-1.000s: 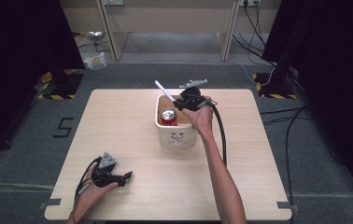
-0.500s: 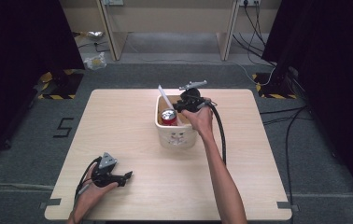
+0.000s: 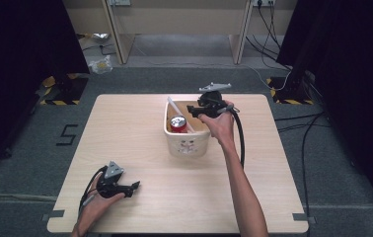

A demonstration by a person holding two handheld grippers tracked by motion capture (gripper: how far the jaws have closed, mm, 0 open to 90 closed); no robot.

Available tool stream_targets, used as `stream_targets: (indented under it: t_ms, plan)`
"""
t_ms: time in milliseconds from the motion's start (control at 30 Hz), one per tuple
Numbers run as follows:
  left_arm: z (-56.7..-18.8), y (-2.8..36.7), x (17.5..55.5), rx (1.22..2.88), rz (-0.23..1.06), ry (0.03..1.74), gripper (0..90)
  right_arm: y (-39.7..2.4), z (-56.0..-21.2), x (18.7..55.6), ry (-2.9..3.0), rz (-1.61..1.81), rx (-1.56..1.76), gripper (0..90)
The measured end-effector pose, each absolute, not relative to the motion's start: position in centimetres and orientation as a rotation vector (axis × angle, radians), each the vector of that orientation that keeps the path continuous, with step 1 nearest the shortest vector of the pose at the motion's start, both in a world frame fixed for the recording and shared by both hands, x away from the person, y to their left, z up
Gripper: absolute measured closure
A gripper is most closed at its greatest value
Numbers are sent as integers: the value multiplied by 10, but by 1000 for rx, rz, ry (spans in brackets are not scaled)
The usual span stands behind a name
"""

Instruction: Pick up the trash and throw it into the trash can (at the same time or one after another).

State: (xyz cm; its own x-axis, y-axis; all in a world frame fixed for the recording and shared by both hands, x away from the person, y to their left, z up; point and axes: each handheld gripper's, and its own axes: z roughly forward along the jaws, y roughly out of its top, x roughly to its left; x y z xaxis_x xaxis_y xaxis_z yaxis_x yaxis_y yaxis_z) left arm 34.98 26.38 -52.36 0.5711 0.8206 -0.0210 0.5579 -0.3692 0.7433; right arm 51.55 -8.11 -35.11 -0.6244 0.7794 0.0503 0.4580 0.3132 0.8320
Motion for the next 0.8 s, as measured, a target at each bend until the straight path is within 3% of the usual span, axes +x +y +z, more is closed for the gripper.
stream_targets:
  t_ms: [800]
  plan:
    - [-524,264,350,2074,463,1098,139,-141,-349,498,2112,1237,1178,450]
